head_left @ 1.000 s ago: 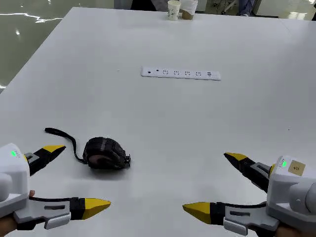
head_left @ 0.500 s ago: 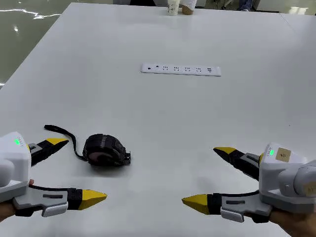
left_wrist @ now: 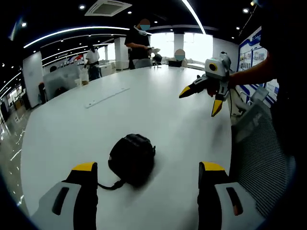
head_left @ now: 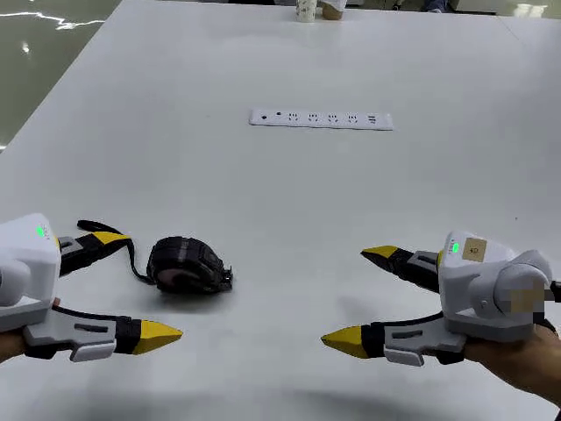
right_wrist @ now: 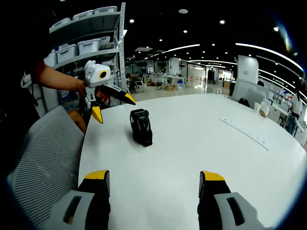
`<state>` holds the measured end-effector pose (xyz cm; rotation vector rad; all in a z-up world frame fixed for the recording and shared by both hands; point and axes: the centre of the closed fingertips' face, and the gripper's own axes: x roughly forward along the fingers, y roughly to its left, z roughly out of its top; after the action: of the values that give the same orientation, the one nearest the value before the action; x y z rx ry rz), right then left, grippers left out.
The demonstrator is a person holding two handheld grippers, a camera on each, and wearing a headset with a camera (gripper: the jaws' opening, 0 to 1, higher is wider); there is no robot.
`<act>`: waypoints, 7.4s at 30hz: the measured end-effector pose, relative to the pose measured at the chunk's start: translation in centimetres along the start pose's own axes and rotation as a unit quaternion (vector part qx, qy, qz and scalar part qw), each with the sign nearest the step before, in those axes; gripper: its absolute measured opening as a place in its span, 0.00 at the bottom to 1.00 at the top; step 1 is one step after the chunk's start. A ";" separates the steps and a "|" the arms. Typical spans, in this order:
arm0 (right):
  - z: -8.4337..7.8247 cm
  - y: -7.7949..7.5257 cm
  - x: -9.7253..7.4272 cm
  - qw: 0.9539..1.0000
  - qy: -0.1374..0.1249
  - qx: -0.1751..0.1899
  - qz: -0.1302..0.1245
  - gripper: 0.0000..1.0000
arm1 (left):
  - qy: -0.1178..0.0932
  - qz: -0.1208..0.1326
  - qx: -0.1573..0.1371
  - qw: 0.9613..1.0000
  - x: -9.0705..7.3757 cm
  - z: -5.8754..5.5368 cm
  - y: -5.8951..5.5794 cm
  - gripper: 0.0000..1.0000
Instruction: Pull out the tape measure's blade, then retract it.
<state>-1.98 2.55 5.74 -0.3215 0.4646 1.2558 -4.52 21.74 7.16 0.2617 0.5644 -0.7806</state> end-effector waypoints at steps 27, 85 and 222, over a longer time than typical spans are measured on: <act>1.8 -0.3 5.1 0.993 0.007 -0.077 0.086 0.51 | 0.059 -0.064 0.072 0.994 1.6 -0.4 1.9 0.54; 1.9 2.3 15.9 0.965 0.081 -0.150 0.197 0.16 | 0.155 -0.158 0.172 0.960 3.9 -2.0 3.3 0.24; -4.7 -4.0 4.8 0.962 0.136 -0.178 0.158 0.08 | 0.160 -0.166 0.145 0.962 4.0 -2.0 3.3 0.23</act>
<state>2.27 3.12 -0.85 -0.7540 0.5374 1.6202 -0.61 22.47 3.32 0.5814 0.8126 -1.1602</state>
